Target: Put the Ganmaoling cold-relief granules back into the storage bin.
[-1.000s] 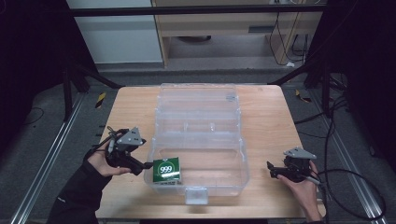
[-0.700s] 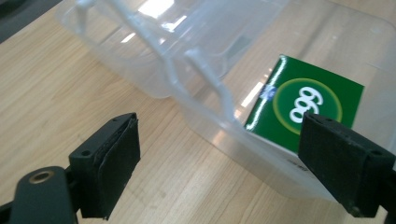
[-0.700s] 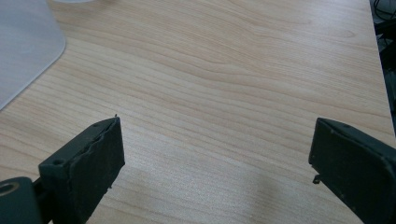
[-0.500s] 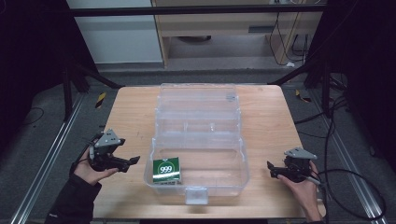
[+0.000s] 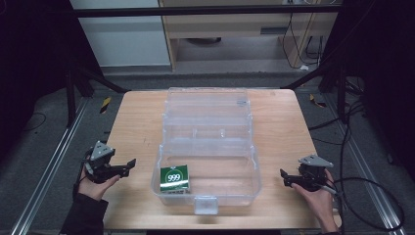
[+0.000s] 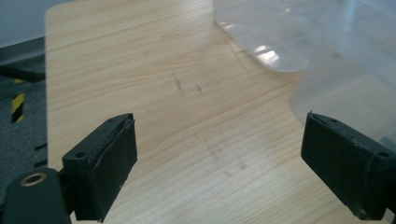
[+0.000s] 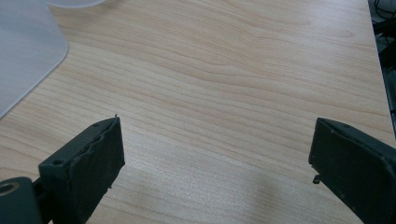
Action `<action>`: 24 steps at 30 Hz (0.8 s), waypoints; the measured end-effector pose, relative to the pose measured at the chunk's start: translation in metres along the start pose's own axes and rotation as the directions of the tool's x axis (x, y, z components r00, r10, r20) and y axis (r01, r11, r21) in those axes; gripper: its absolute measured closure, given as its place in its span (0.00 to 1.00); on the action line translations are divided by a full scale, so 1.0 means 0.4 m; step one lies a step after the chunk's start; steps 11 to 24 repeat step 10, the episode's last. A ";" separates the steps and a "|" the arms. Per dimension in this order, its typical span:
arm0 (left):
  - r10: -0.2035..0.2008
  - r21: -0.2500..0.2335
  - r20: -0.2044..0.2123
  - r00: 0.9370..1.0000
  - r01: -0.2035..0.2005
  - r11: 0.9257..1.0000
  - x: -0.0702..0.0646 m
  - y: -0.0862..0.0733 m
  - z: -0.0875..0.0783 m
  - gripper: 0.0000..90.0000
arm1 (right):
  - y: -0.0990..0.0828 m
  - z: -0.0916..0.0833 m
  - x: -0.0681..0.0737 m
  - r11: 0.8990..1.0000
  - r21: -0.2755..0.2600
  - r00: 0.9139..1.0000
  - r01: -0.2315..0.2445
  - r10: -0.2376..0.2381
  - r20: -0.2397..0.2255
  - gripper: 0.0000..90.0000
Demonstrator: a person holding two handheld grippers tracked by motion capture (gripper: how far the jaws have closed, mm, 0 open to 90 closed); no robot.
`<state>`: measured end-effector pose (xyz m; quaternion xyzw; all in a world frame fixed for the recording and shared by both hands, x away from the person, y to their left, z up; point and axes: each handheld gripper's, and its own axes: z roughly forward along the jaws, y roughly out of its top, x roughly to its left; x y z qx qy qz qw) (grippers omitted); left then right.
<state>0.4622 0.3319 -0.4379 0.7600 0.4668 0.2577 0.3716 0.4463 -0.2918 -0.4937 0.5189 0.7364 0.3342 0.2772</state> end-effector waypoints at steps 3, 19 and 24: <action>-0.019 -0.007 -0.024 1.000 0.018 1.000 0.007 -0.017 0.006 0.11 | 0.000 -0.002 0.001 1.000 -0.001 1.000 -0.004 0.004 -0.004 0.04; -0.050 -0.005 -0.086 0.995 0.050 0.999 0.014 -0.052 0.017 0.12 | 0.000 -0.005 0.000 1.000 -0.006 1.000 -0.008 0.008 -0.005 0.04; -0.050 -0.005 -0.086 0.995 0.050 0.999 0.014 -0.052 0.017 0.12 | 0.000 -0.005 0.000 1.000 -0.006 1.000 -0.008 0.008 -0.005 0.04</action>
